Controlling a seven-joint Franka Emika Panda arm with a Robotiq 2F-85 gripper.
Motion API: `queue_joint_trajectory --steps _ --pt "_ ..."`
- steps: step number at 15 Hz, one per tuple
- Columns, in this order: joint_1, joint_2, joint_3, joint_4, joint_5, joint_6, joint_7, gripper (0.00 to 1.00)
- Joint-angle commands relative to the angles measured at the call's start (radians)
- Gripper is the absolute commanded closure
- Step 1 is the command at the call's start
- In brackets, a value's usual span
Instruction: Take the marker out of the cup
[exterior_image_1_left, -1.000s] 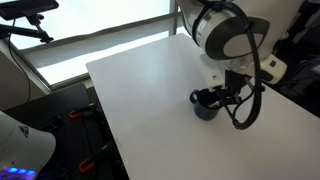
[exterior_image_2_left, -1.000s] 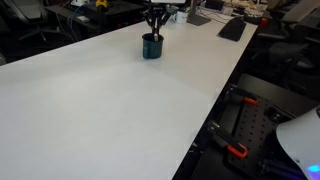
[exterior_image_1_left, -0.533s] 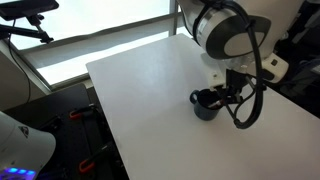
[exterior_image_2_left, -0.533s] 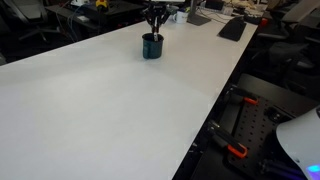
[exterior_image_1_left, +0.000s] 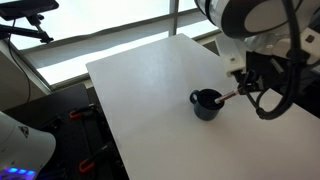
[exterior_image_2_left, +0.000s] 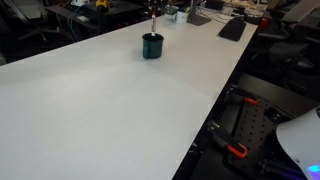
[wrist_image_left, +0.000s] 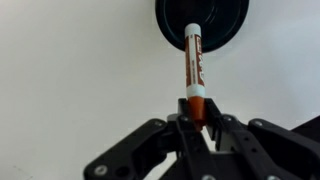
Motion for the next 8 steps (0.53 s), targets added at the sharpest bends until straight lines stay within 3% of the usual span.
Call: queue_joint_trajectory --steps 1,8 --pt "-0.031 -0.002 0.001 0.073 0.045 -0.050 -0.005 0.95" --pt "-0.064 0.057 -0.006 0.134 0.051 -0.068 -0.003 0.95"
